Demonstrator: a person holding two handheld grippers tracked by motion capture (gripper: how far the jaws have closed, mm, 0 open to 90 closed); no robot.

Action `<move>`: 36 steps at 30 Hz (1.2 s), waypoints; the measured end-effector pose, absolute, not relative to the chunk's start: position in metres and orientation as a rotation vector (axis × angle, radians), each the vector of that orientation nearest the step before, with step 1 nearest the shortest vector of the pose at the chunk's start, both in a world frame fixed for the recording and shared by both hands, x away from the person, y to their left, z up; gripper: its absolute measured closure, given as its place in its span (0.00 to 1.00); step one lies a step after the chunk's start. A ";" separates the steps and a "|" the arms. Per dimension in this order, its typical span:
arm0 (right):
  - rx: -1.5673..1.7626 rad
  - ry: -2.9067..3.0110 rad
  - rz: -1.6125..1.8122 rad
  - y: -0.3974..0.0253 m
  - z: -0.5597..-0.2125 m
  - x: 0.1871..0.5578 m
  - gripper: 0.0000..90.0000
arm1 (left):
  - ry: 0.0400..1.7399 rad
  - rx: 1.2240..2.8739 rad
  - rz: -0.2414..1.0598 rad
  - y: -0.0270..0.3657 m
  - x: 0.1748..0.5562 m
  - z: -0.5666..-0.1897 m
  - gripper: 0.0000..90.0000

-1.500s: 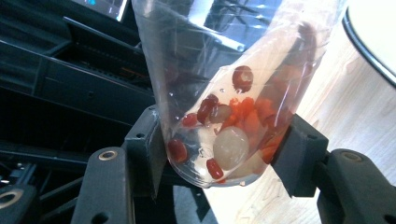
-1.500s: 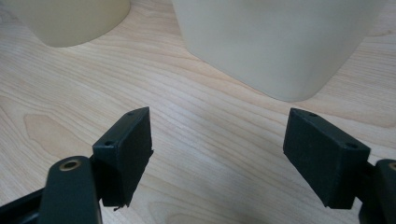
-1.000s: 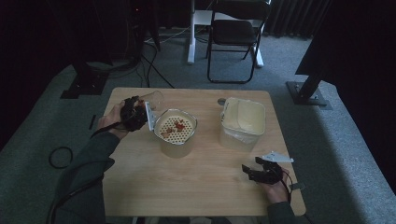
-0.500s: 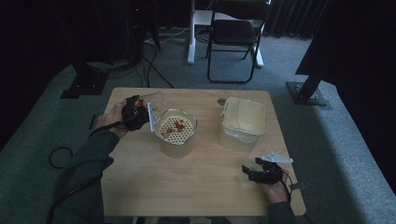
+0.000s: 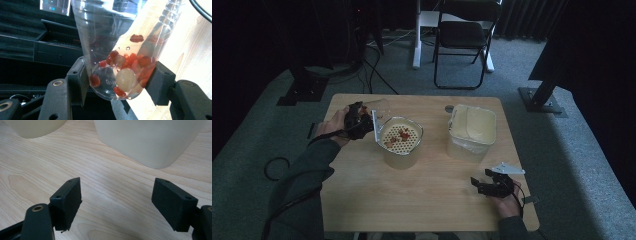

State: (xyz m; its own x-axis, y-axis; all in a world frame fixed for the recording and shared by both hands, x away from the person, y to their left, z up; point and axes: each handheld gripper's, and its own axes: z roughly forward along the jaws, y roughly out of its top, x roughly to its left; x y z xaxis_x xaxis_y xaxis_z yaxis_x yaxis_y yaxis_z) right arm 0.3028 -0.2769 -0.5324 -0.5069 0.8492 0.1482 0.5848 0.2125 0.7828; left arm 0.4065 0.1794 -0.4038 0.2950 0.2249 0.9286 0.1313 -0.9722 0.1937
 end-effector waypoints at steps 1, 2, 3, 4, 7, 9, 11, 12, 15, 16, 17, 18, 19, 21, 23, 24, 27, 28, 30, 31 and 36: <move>1.346 2.179 1.187 -0.277 -0.533 0.303 0.26 | 0.329 2.462 1.791 0.178 0.407 -0.404 0.47; 1.346 2.179 1.187 -0.277 -0.533 0.303 0.26 | 0.323 2.462 1.793 0.177 0.407 -0.404 0.47; 1.346 2.179 1.187 -0.277 -0.533 0.303 0.26 | 0.323 2.462 1.793 0.177 0.407 -0.404 0.47; 1.347 2.179 1.187 -0.277 -0.533 0.303 0.26 | 0.306 2.471 1.804 0.176 0.407 -0.403 0.47; 1.346 2.179 1.188 -0.277 -0.533 0.303 0.26 | 0.277 2.486 1.823 0.174 0.407 -0.402 0.47; 1.346 2.178 1.188 -0.277 -0.533 0.303 0.26 | 0.255 2.495 1.841 0.173 0.407 -0.402 0.47; 1.347 2.178 1.189 -0.277 -0.533 0.303 0.26 | 0.237 2.500 1.853 0.172 0.407 -0.402 0.47; 1.348 2.179 1.187 -0.277 -0.533 0.303 0.26 | 0.198 2.518 1.881 0.171 0.407 -0.402 0.47; 1.348 2.179 1.188 -0.277 -0.533 0.303 0.26 | 0.134 2.540 1.929 0.169 0.406 -0.402 0.47; 1.348 2.179 1.187 -0.277 -0.533 0.303 0.26 | 0.106 2.547 1.946 0.168 0.405 -0.403 0.47; 1.348 2.178 1.187 -0.277 -0.533 0.303 0.26 | 0.090 2.549 1.955 0.167 0.405 -0.403 0.47; 1.348 2.179 1.187 -0.277 -0.533 0.303 0.26 | 0.068 2.552 1.968 0.166 0.404 -0.402 0.47; 1.348 2.179 1.186 -0.276 -0.533 0.303 0.26 | 0.048 2.553 1.978 0.165 0.403 -0.403 0.47; 1.345 2.181 1.185 -0.276 -0.533 0.303 0.26 | 0.032 2.550 1.989 0.163 0.402 -0.402 0.47; 1.345 2.181 1.185 -0.276 -0.533 0.303 0.26 | 0.034 2.544 1.987 0.163 0.402 -0.403 0.48; 1.345 2.181 1.184 -0.276 -0.533 0.303 0.26 | 0.015 2.546 1.998 0.163 0.402 -0.403 0.48; 1.348 2.179 1.186 -0.276 -0.533 0.303 0.26 | -0.042 2.555 2.025 0.161 0.400 -0.407 0.48; 1.348 2.179 1.186 -0.276 -0.533 0.303 0.26 | -0.057 2.557 2.034 0.160 0.400 -0.407 0.48; 1.349 2.180 1.184 -0.276 -0.534 0.303 0.26 | -0.056 2.547 2.034 0.159 0.400 -0.406 0.48; 1.349 2.180 1.184 -0.276 -0.534 0.303 0.26 | -0.056 2.547 2.034 0.159 0.400 -0.406 0.48; 1.347 2.181 1.183 -0.276 -0.534 0.303 0.26 | -0.072 2.538 2.043 0.155 0.400 -0.403 0.48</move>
State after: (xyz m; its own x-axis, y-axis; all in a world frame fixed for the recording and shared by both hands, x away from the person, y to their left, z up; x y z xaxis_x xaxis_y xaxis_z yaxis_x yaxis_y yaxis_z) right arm 0.3031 -0.2760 -0.5336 -0.5061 0.8496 0.1482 0.5874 0.2138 0.7806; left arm 0.3997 0.1552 -0.4031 0.2160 -0.1077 0.9704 0.0395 -0.9921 -0.1189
